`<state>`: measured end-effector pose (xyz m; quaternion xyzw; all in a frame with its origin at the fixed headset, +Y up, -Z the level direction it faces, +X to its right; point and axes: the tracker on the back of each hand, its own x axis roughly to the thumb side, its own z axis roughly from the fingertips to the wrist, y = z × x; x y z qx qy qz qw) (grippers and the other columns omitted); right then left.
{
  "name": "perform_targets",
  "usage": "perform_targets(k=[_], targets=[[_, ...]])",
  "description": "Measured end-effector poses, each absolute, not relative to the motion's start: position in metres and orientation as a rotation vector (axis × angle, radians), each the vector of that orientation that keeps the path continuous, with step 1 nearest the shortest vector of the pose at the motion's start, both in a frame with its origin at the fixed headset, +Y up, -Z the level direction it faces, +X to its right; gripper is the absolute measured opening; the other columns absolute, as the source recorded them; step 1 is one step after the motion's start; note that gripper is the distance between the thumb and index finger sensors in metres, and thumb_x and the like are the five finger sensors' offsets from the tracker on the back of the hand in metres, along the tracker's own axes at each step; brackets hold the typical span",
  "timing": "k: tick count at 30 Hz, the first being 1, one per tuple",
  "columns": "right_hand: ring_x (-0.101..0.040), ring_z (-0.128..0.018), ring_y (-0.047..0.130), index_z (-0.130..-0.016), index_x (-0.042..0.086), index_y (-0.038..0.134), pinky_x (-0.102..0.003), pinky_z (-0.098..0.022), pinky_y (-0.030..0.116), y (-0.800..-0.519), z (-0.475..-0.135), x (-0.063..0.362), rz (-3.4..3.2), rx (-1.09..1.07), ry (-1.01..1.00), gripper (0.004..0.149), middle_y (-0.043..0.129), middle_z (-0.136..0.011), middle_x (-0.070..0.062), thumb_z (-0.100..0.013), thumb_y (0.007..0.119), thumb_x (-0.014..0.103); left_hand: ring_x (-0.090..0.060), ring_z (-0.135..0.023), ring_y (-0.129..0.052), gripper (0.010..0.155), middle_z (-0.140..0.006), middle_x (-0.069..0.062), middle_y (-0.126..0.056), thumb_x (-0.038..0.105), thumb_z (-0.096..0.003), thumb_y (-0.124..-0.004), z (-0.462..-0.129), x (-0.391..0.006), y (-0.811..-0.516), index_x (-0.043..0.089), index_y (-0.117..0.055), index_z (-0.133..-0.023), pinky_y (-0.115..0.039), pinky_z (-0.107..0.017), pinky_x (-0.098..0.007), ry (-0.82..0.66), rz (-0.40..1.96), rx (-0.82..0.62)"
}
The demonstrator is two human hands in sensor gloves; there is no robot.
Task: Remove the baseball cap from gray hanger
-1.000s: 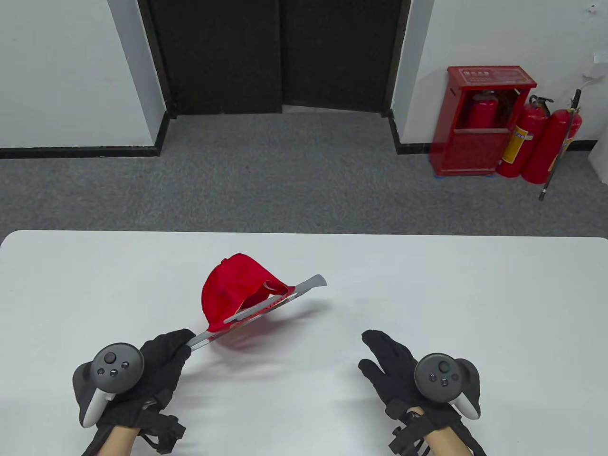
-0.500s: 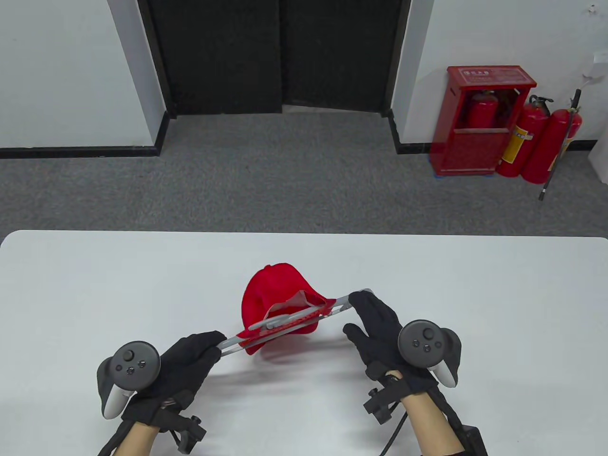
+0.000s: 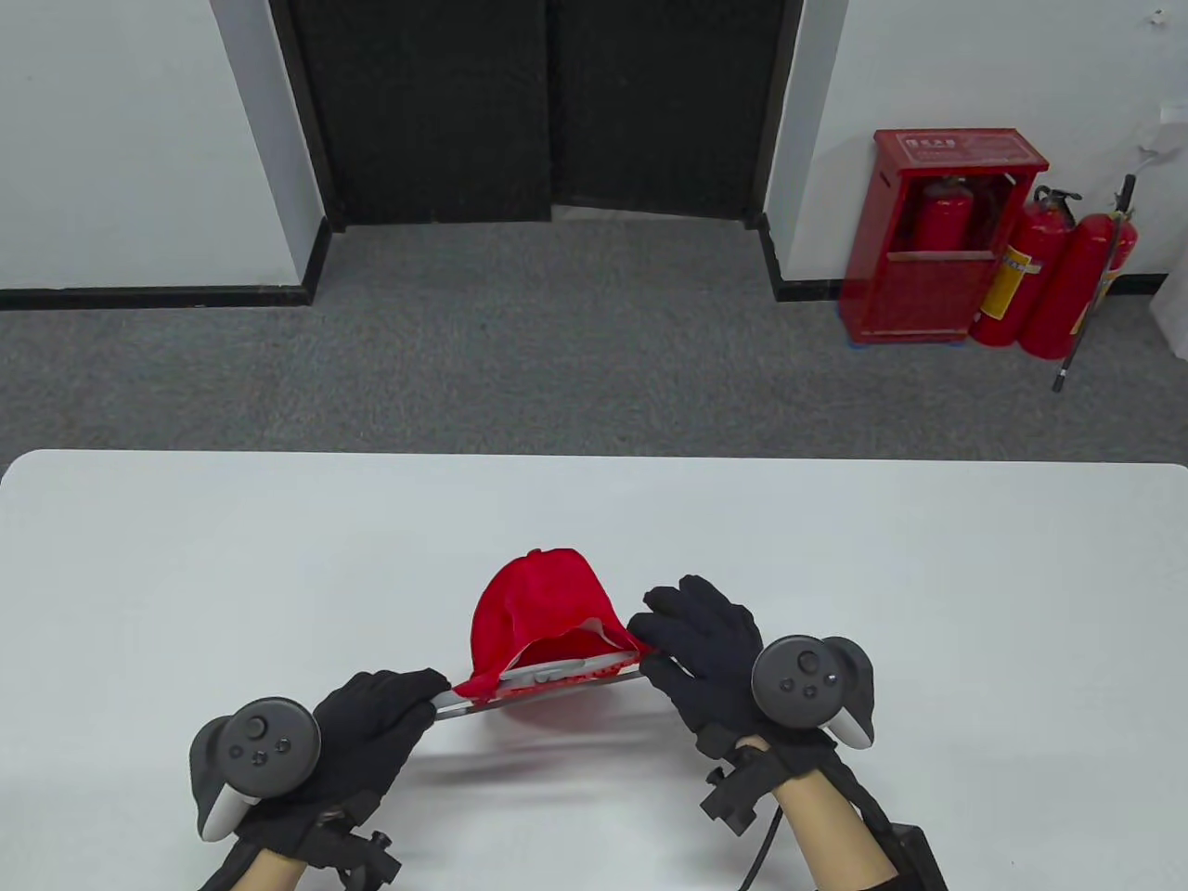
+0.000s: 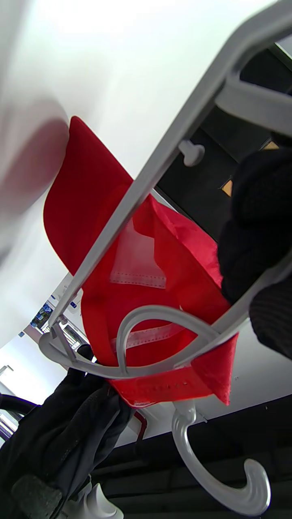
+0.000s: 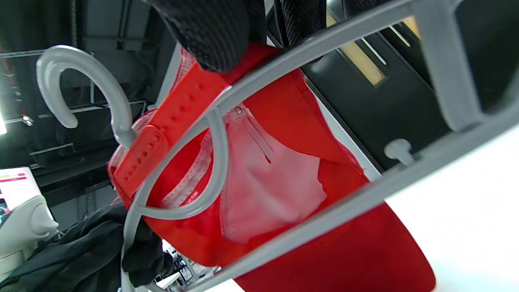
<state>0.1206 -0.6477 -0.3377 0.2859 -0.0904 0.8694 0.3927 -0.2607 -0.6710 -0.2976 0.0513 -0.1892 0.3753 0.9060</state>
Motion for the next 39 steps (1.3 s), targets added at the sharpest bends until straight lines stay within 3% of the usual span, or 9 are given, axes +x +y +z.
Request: perform_targets(k=[10,15,27,33,39], targets=[[-0.050,-0.099,0.068,-0.092,0.023,0.081,-0.085,-0.063,0.043,-0.625,-0.318,0.114,2.155,0.860,-0.469,0.037,0.075,-0.108,-0.019,-0.056,0.077,0.028,-0.030,-0.064,-0.093,0.042,-0.082,-0.006,-0.097,0.039,-0.0580,-0.074,-0.292,-0.257,-0.669,0.031,-0.082,-0.099,-0.060,-0.071,-0.066,-0.372,0.665,0.177],[-0.042,-0.091,0.080,-0.091,0.022,0.082,-0.082,-0.064,0.052,-0.603,-0.298,0.100,2.144,0.990,-0.630,0.037,0.086,-0.092,-0.016,-0.055,0.077,0.028,-0.030,-0.064,-0.094,0.042,-0.082,-0.006,-0.097,0.039,-0.0579,-0.074,-0.289,-0.256,-0.667,0.031,-0.082,-0.099,-0.061,-0.071,-0.065,-0.376,0.636,0.211],[-0.037,-0.081,0.086,-0.090,0.021,0.082,-0.077,-0.064,0.060,-0.570,-0.263,0.084,2.095,1.105,-0.855,0.036,0.090,-0.078,-0.015,-0.055,0.077,0.029,-0.029,-0.066,-0.093,0.043,-0.083,-0.005,-0.097,0.039,-0.0574,-0.075,-0.273,-0.240,-0.656,0.032,-0.082,-0.099,-0.060,-0.072,-0.065,-0.404,0.407,0.355],[-0.036,-0.076,0.088,-0.090,0.021,0.082,-0.069,-0.061,0.067,-0.561,-0.263,0.100,1.979,0.941,-0.873,0.036,0.091,-0.076,-0.015,-0.055,0.077,0.029,-0.030,-0.067,-0.093,0.042,-0.083,-0.005,-0.097,0.039,-0.0571,-0.075,-0.273,-0.241,-0.658,0.033,-0.082,-0.099,-0.059,-0.073,-0.065,-0.409,0.348,0.376],[-0.036,-0.074,0.088,-0.090,0.021,0.082,-0.067,-0.059,0.070,-0.557,-0.275,0.143,1.787,0.618,-0.877,0.036,0.091,-0.075,-0.015,-0.055,0.077,0.030,-0.030,-0.068,-0.092,0.042,-0.084,-0.005,-0.097,0.038,-0.0571,-0.075,-0.275,-0.254,-0.656,0.032,-0.082,-0.099,-0.059,-0.073,-0.065,-0.379,0.358,0.408]])
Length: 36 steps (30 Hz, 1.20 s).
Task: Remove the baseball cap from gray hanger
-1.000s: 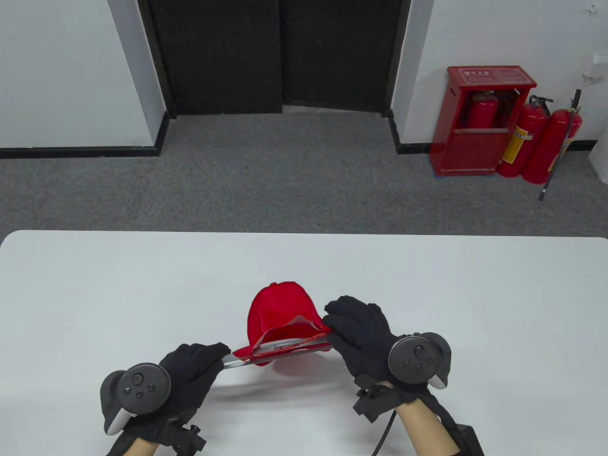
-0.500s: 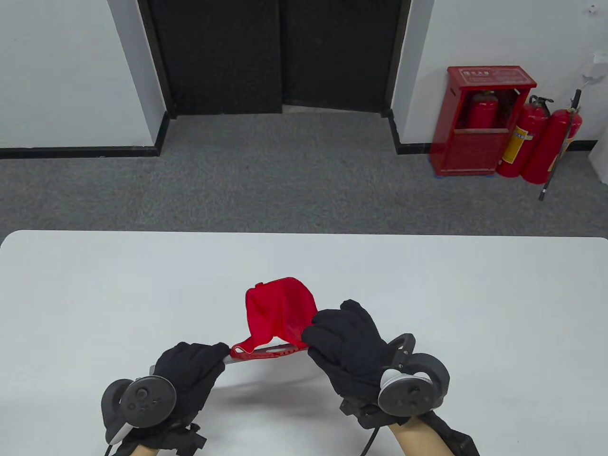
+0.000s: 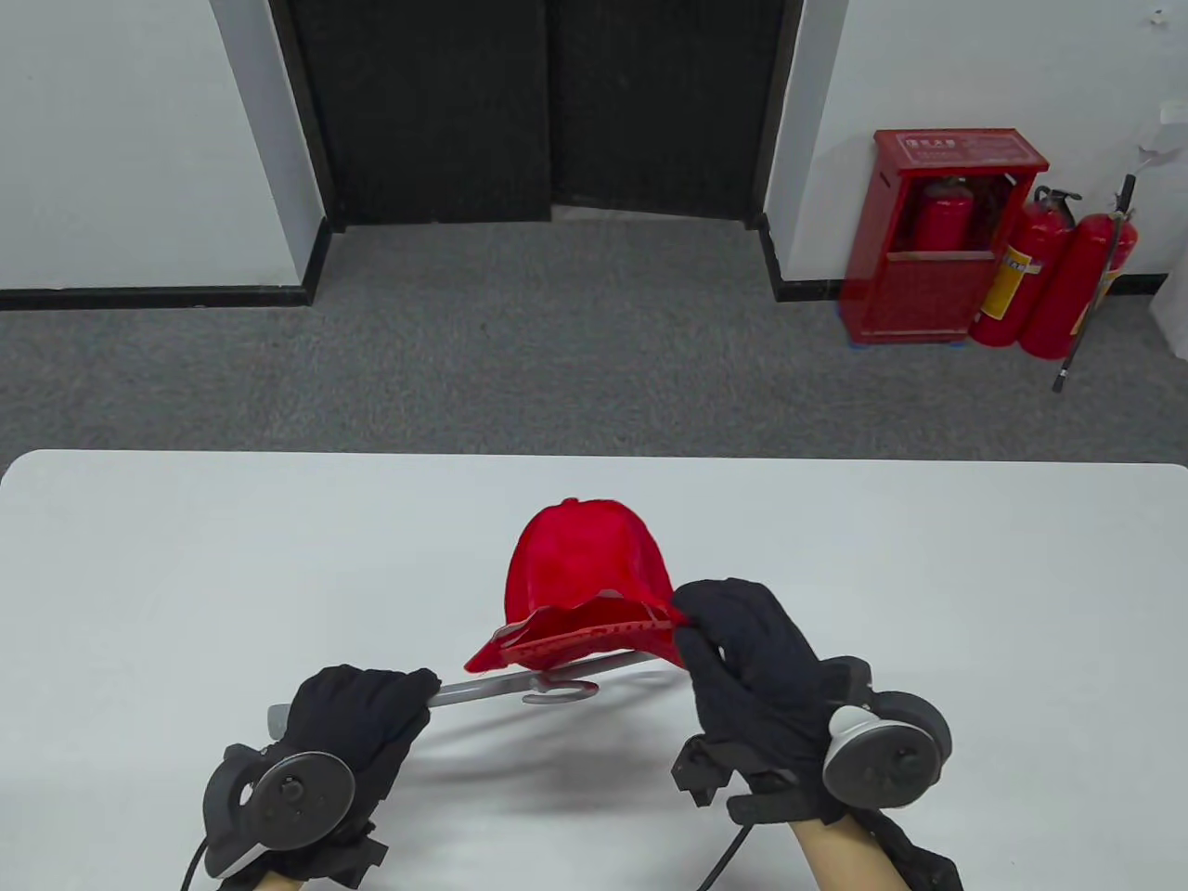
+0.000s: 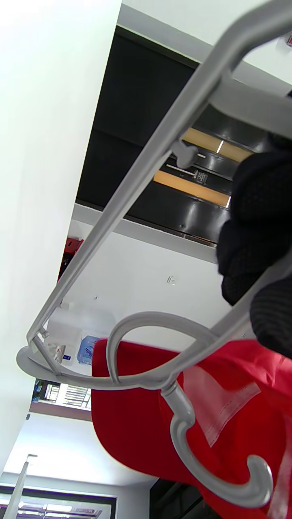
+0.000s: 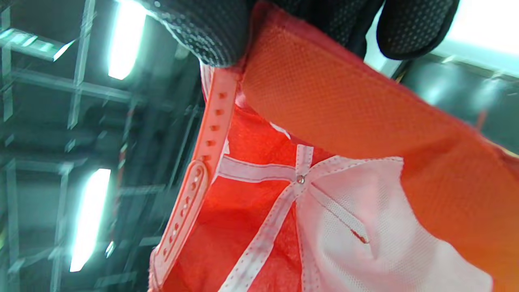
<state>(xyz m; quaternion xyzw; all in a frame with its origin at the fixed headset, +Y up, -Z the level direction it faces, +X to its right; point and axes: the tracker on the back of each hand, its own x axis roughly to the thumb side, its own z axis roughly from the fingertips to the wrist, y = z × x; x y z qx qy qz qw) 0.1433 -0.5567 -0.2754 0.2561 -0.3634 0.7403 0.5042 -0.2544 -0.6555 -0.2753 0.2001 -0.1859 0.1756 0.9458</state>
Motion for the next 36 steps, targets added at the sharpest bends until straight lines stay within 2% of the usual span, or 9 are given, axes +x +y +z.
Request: perform_targets(k=[9,15,23,31,36], targets=[[-0.034,-0.069,0.091,-0.090,0.020,0.083,-0.064,-0.057,0.073,-0.586,-0.306,0.210,1.411,0.198,-0.685,0.037,0.093,-0.071,-0.014,-0.055,0.077,0.031,-0.030,-0.068,-0.093,0.042,-0.084,-0.005,-0.096,0.038,-0.0573,-0.075,-0.280,-0.281,-0.652,0.032,-0.081,-0.099,-0.059,-0.072,-0.066,-0.280,0.393,0.451],[-0.032,-0.068,0.092,-0.090,0.020,0.082,-0.062,-0.056,0.075,-0.633,-0.329,0.231,1.383,-0.017,-0.572,0.037,0.094,-0.072,-0.013,-0.056,0.076,0.031,-0.030,-0.069,-0.092,0.042,-0.086,-0.005,-0.095,0.038,-0.0578,-0.074,-0.287,-0.300,-0.659,0.032,-0.080,-0.099,-0.059,-0.072,-0.066,-0.178,0.438,0.461],[-0.035,-0.078,0.093,-0.091,0.021,0.082,-0.067,-0.061,0.069,-0.708,-0.345,0.249,1.230,-0.337,-0.414,0.037,0.095,-0.080,-0.012,-0.056,0.077,0.031,-0.030,-0.070,-0.092,0.042,-0.087,-0.005,-0.094,0.037,-0.0581,-0.074,-0.293,-0.310,-0.674,0.031,-0.079,-0.100,-0.059,-0.072,-0.067,-0.102,0.438,0.455],[-0.040,-0.080,0.086,-0.094,0.016,0.078,-0.073,-0.061,0.061,-0.716,-0.336,0.277,1.380,-0.514,-0.441,0.040,0.090,-0.083,-0.018,-0.056,0.077,0.030,-0.031,-0.072,-0.092,0.042,-0.088,-0.005,-0.093,0.037,-0.0584,-0.074,-0.295,-0.306,-0.679,0.031,-0.078,-0.100,-0.059,-0.071,-0.068,-0.076,0.401,0.460],[-0.050,-0.089,0.071,-0.105,0.008,0.060,-0.079,-0.060,0.050,-0.709,-0.324,0.294,1.521,-0.600,-0.555,0.057,0.074,-0.097,-0.026,-0.057,0.076,0.033,-0.030,-0.074,-0.092,0.042,-0.088,-0.005,-0.093,0.037,-0.0586,-0.074,-0.295,-0.300,-0.686,0.031,-0.078,-0.100,-0.060,-0.071,-0.067,-0.062,0.335,0.481]])
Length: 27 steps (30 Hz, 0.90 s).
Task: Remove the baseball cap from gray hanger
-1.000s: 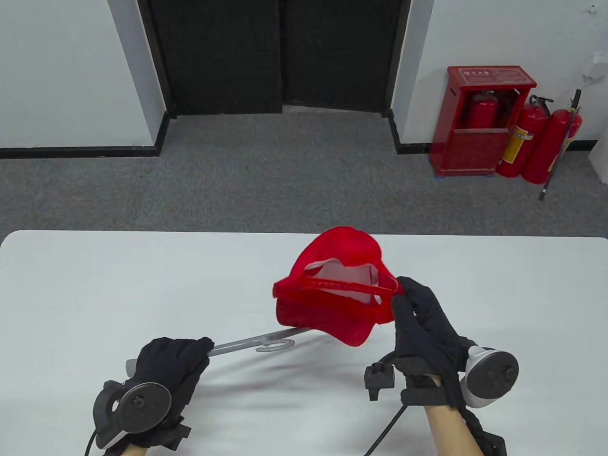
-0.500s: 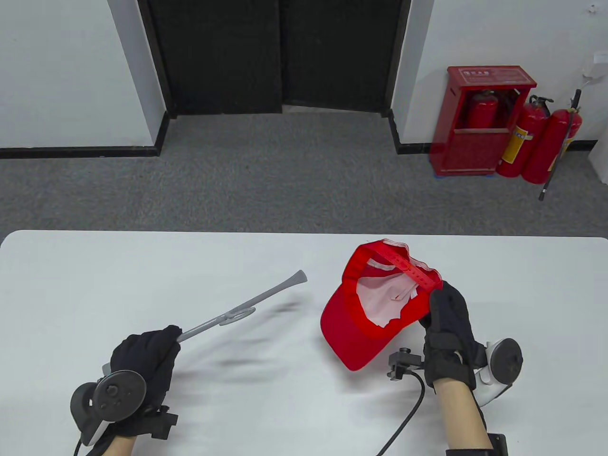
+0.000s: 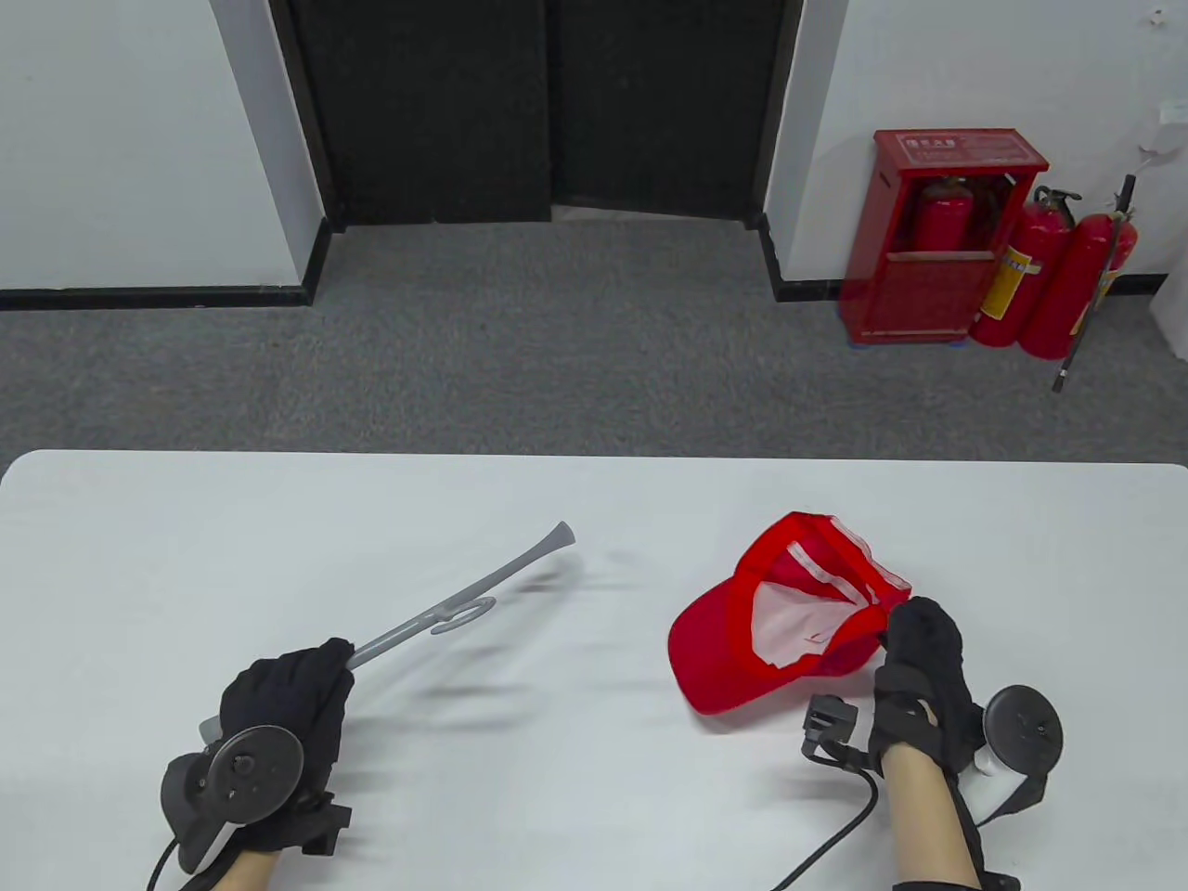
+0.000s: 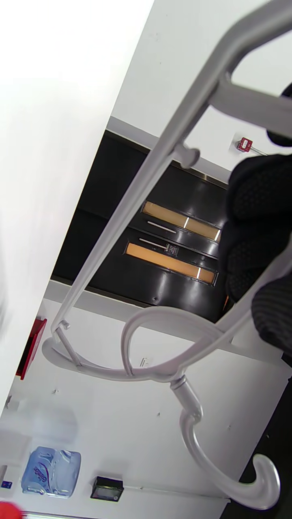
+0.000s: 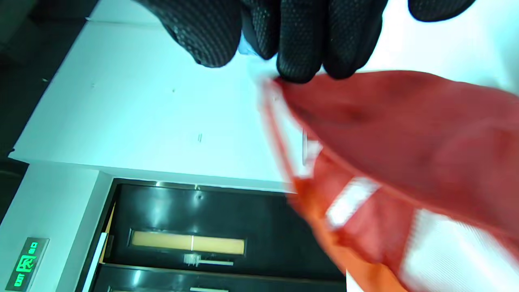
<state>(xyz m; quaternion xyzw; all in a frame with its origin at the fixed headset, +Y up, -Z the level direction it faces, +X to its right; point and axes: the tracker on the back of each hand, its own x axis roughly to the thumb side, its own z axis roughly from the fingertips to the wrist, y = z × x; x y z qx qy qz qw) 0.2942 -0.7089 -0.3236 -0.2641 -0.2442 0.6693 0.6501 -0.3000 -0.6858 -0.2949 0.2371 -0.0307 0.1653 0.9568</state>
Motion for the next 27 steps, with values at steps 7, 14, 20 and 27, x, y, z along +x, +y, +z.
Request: perform_targets(k=[7,14,20,27], targets=[[-0.048,-0.094,0.067,-0.108,0.010,0.055,-0.078,-0.063,0.050,-0.687,-0.314,0.304,1.467,-0.474,-0.682,0.059,0.069,-0.102,-0.024,-0.058,0.073,0.036,-0.030,-0.076,-0.092,0.042,-0.090,-0.004,-0.093,0.037,-0.0589,-0.074,-0.299,-0.292,-0.697,0.031,-0.077,-0.100,-0.061,-0.070,-0.067,-0.073,0.277,0.466],[-0.049,-0.094,0.068,-0.107,0.011,0.057,-0.079,-0.062,0.050,-0.661,-0.302,0.287,1.594,-0.229,-0.769,0.057,0.070,-0.102,-0.023,-0.058,0.072,0.036,-0.029,-0.079,-0.092,0.042,-0.092,-0.002,-0.092,0.038,-0.0588,-0.075,-0.305,-0.280,-0.709,0.033,-0.077,-0.100,-0.060,-0.072,-0.067,-0.122,0.213,0.389],[-0.048,-0.093,0.070,-0.106,0.011,0.061,-0.079,-0.062,0.052,-0.643,-0.293,0.266,1.681,-0.035,-0.831,0.055,0.073,-0.101,-0.023,-0.058,0.070,0.037,-0.031,-0.082,-0.093,0.042,-0.093,-0.002,-0.093,0.037,-0.0577,-0.080,-0.312,-0.272,-0.725,0.033,-0.079,-0.100,-0.059,-0.072,-0.068,-0.163,0.151,0.210],[-0.050,-0.095,0.069,-0.107,0.012,0.061,-0.080,-0.063,0.052,-0.636,-0.299,0.226,2.026,0.310,-0.670,0.056,0.070,-0.105,-0.024,-0.058,0.070,0.038,-0.032,-0.089,-0.093,0.043,-0.093,-0.002,-0.095,0.037,-0.0569,-0.081,-0.321,-0.272,-0.744,0.034,-0.080,-0.100,-0.057,-0.074,-0.070,-0.146,0.088,0.046]])
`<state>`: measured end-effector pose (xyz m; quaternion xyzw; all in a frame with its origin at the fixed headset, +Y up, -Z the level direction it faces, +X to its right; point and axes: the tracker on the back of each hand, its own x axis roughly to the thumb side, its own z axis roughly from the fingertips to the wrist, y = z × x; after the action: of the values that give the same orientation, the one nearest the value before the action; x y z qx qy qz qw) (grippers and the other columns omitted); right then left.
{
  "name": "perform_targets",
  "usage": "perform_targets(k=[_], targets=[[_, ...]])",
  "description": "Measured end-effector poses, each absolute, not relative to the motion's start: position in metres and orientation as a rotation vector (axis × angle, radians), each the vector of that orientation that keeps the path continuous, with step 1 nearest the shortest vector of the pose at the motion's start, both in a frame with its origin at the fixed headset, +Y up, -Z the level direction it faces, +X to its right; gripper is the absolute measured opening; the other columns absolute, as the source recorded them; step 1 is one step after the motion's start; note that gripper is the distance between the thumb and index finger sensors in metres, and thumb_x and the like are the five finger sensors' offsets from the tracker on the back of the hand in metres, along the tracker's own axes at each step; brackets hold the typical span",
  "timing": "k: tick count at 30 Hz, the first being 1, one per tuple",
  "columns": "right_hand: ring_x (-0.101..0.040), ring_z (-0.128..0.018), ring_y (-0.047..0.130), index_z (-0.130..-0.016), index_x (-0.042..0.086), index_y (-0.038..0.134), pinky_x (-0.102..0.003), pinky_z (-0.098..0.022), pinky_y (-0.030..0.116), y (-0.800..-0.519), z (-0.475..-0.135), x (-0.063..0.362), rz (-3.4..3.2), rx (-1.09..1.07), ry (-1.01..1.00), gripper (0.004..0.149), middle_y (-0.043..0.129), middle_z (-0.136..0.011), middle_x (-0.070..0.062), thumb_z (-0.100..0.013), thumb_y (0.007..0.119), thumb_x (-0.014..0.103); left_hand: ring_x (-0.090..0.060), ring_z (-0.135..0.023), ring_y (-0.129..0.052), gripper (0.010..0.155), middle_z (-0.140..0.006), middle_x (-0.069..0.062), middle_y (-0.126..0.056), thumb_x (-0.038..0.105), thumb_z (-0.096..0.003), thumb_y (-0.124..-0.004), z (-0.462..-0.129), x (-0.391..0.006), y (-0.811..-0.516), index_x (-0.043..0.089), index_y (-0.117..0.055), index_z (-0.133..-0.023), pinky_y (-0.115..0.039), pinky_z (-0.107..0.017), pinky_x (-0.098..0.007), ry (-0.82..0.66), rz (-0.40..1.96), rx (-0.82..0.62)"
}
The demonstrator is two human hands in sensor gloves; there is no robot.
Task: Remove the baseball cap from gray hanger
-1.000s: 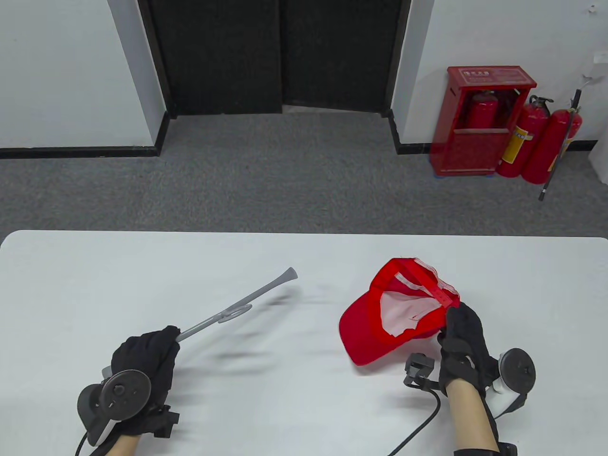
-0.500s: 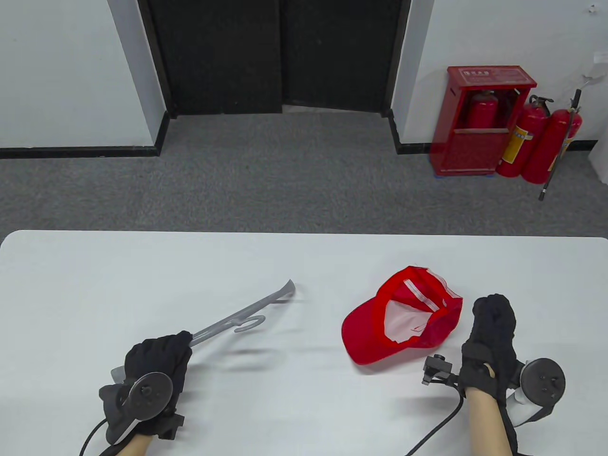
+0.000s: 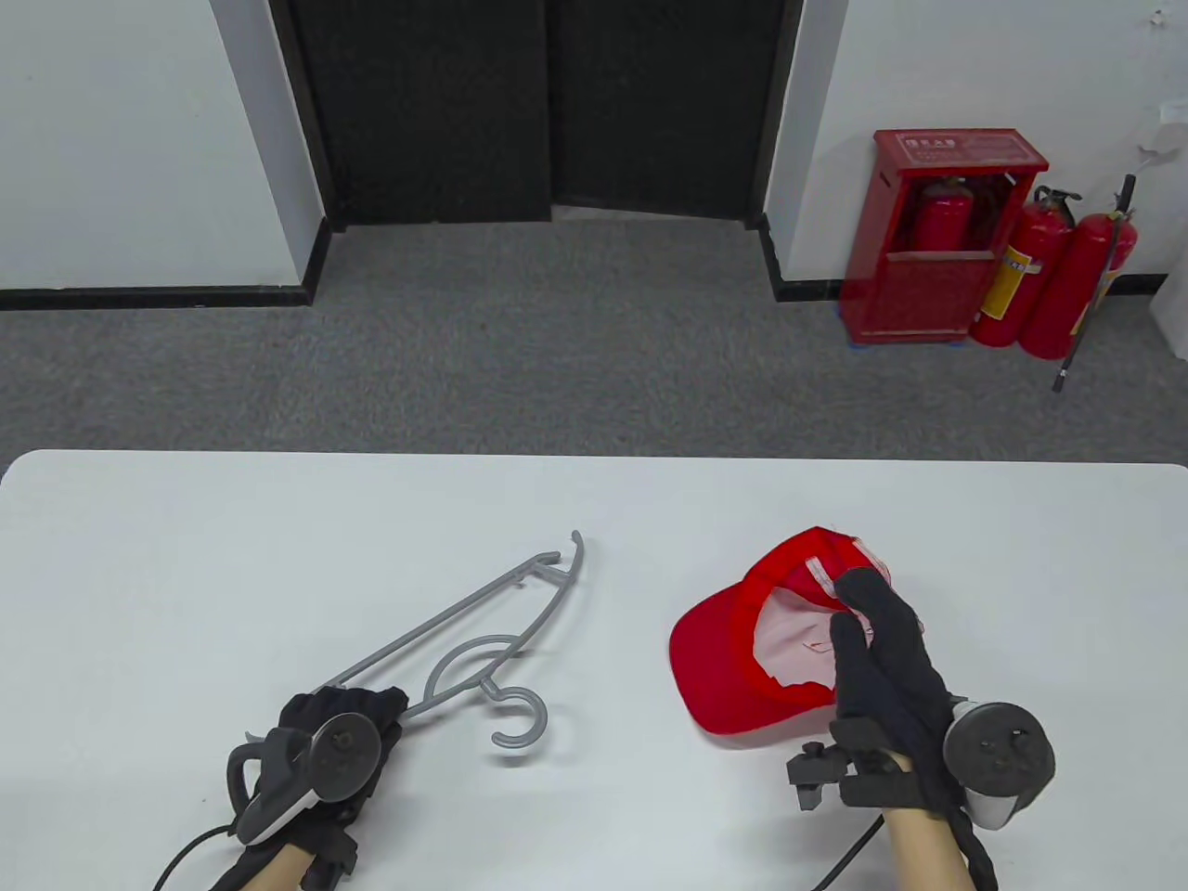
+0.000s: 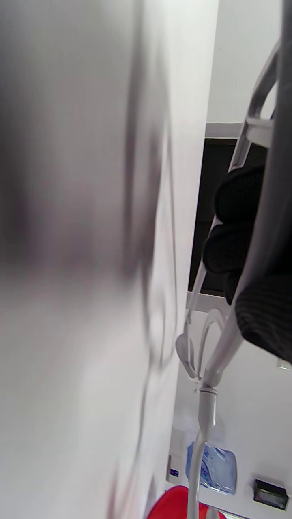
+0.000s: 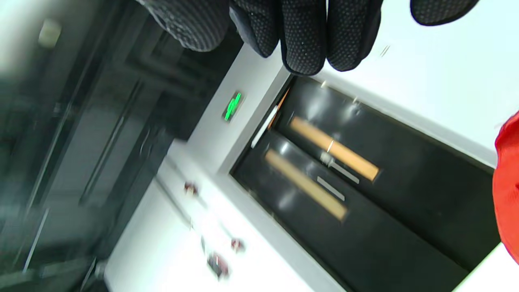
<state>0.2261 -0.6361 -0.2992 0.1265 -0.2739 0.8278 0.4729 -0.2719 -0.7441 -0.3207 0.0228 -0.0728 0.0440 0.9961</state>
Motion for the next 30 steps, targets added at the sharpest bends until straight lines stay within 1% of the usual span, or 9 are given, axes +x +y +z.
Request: perform_targets(k=[5,7,9,11,14,17,21,24,30], targets=[[-0.051,-0.096,0.067,-0.109,0.012,0.059,-0.080,-0.063,0.052,-0.641,-0.296,0.194,2.286,0.496,-0.616,0.058,0.067,-0.107,-0.025,-0.058,0.069,0.039,-0.032,-0.089,-0.095,0.041,-0.094,-0.002,-0.097,0.037,-0.0576,-0.079,-0.324,-0.277,-0.752,0.035,-0.083,-0.098,-0.061,-0.072,-0.069,-0.137,0.116,-0.027],[-0.050,-0.097,0.067,-0.109,0.013,0.058,-0.079,-0.063,0.053,-0.649,-0.290,0.182,2.450,0.595,-0.622,0.058,0.067,-0.108,-0.024,-0.058,0.069,0.040,-0.032,-0.090,-0.094,0.042,-0.096,-0.002,-0.096,0.039,-0.0573,-0.079,-0.324,-0.278,-0.752,0.035,-0.082,-0.099,-0.061,-0.072,-0.068,-0.144,0.115,-0.029],[-0.049,-0.098,0.067,-0.109,0.015,0.057,-0.079,-0.064,0.053,-0.664,-0.282,0.172,2.643,0.723,-0.611,0.059,0.066,-0.109,-0.023,-0.058,0.069,0.041,-0.033,-0.094,-0.092,0.045,-0.100,-0.001,-0.094,0.043,-0.0571,-0.078,-0.324,-0.278,-0.747,0.035,-0.081,-0.101,-0.060,-0.073,-0.068,-0.152,0.144,-0.036],[-0.049,-0.099,0.065,-0.110,0.016,0.055,-0.079,-0.064,0.053,-0.676,-0.279,0.169,2.729,0.777,-0.579,0.060,0.064,-0.111,-0.021,-0.058,0.069,0.042,-0.034,-0.096,-0.090,0.046,-0.103,-0.001,-0.092,0.045,-0.0571,-0.076,-0.324,-0.278,-0.740,0.035,-0.080,-0.102,-0.059,-0.074,-0.068,-0.146,0.197,-0.017],[-0.050,-0.101,0.061,-0.111,0.016,0.054,-0.080,-0.064,0.051,-0.685,-0.285,0.166,2.717,0.778,-0.486,0.061,0.059,-0.114,-0.022,-0.058,0.069,0.041,-0.035,-0.099,-0.087,0.048,-0.106,-0.002,-0.089,0.046,-0.0571,-0.074,-0.320,-0.276,-0.727,0.035,-0.078,-0.103,-0.058,-0.074,-0.068,-0.166,0.259,0.012],[-0.051,-0.103,0.057,-0.112,0.016,0.051,-0.080,-0.065,0.050,-0.686,-0.286,0.162,2.727,0.786,-0.473,0.063,0.056,-0.116,-0.022,-0.058,0.069,0.042,-0.035,-0.102,-0.085,0.049,-0.108,-0.002,-0.087,0.048,-0.0567,-0.071,-0.312,-0.269,-0.708,0.035,-0.078,-0.103,-0.057,-0.075,-0.069,-0.237,0.294,0.061],[-0.052,-0.103,0.057,-0.113,0.016,0.051,-0.081,-0.065,0.049,-0.690,-0.285,0.161,2.732,0.782,-0.395,0.063,0.055,-0.117,-0.022,-0.058,0.068,0.043,-0.035,-0.104,-0.082,0.049,-0.110,-0.002,-0.085,0.048,-0.0563,-0.070,-0.300,-0.255,-0.688,0.035,-0.078,-0.103,-0.055,-0.076,-0.069,-0.304,0.272,0.140],[-0.052,-0.103,0.057,-0.112,0.016,0.051,-0.081,-0.065,0.048,-0.691,-0.285,0.160,2.716,0.773,-0.357,0.063,0.055,-0.117,-0.023,-0.058,0.068,0.043,-0.034,-0.105,-0.081,0.050,-0.111,-0.001,-0.083,0.048,-0.0562,-0.069,-0.295,-0.251,-0.684,0.036,-0.077,-0.103,-0.054,-0.077,-0.069,-0.335,0.269,0.150],[-0.052,-0.103,0.057,-0.112,0.016,0.052,-0.081,-0.064,0.048,-0.694,-0.286,0.159,2.722,0.784,-0.324,0.063,0.055,-0.117,-0.023,-0.058,0.068,0.043,-0.035,-0.107,-0.079,0.050,-0.114,-0.002,-0.081,0.049,-0.0561,-0.069,-0.294,-0.250,-0.683,0.036,-0.077,-0.104,-0.054,-0.077,-0.069,-0.342,0.265,0.144]])
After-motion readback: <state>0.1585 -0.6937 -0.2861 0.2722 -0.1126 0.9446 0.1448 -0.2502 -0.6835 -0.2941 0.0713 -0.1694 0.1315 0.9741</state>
